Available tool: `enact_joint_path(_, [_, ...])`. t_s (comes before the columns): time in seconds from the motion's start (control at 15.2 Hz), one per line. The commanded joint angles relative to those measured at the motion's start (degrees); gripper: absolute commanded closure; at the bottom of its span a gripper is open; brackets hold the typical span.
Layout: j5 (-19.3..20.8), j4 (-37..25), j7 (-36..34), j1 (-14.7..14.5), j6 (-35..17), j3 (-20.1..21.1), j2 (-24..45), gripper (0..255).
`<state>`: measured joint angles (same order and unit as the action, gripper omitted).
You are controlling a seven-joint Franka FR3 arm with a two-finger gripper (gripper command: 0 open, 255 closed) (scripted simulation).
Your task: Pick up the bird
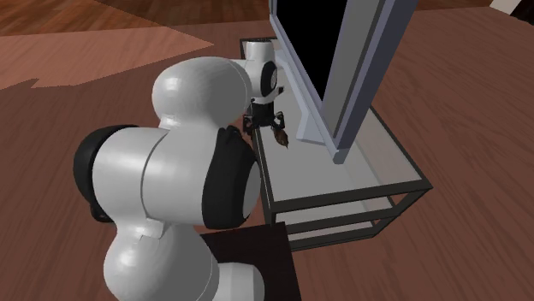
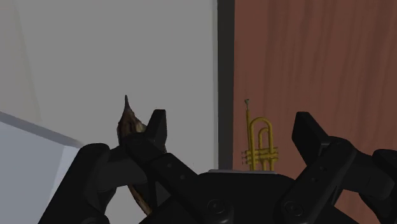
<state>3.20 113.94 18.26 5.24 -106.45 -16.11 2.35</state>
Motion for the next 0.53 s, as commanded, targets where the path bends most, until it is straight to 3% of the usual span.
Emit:
enact_joint_path(0.0, [-1.3, -4.7, 2.4, 0.8, -0.5, -0.6, 5.2, 0])
enact_joint_path(0.46, [-5.6, -22.4, 8.9, 4.6, 0.9, -0.6, 22.1, 0])
